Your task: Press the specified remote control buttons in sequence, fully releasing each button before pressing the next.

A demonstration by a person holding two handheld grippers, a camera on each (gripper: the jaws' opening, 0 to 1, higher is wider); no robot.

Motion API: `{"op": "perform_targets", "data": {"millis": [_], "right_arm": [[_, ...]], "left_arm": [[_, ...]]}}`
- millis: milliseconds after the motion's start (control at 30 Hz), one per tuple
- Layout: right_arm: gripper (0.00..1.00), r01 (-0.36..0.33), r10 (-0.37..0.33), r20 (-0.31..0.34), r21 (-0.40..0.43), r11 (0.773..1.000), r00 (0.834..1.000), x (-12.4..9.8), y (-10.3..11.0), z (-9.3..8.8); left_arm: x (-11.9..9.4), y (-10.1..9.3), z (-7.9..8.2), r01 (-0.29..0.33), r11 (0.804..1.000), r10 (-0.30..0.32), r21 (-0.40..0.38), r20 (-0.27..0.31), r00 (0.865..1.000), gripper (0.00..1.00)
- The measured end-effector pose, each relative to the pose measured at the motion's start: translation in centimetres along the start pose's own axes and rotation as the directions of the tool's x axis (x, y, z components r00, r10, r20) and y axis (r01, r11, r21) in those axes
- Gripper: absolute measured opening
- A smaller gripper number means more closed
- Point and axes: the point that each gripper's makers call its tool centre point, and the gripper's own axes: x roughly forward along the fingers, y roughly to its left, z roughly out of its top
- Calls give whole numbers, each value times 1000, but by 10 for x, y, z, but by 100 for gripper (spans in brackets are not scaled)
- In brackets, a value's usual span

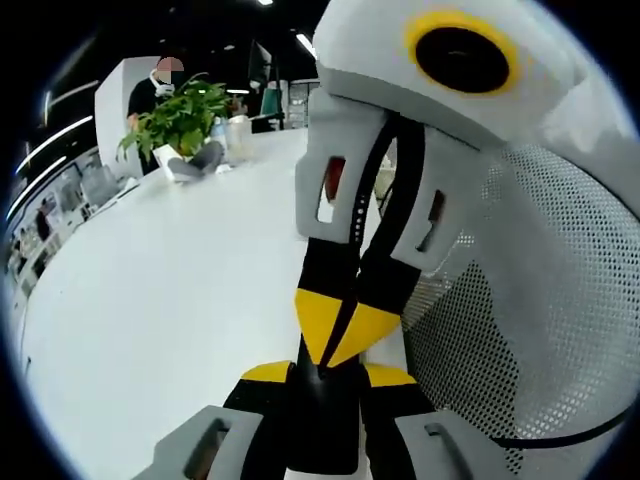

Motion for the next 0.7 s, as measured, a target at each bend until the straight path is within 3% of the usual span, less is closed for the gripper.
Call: {"op": "perform_targets", "data": {"millis": [100,300,433,700], "right_arm": [[0,-29,28,24,51,998,999,-1,0,0],[0,-43,43,8,-3,999,999,0,2,2],[0,-83,83,37,20,996,996,0,7,7],[0,-82,82,8,20,996,997,3,4,7]], "left_arm": [[0,0,0,0,1000,0,-3,5,1000,25],[0,0,0,0,1000,0,-3,5,1000,25],[0,0,0,0,1000,0,-3,5,1000,25],[0,0,0,1,1000,-1,-2,4,1000,25]]}}
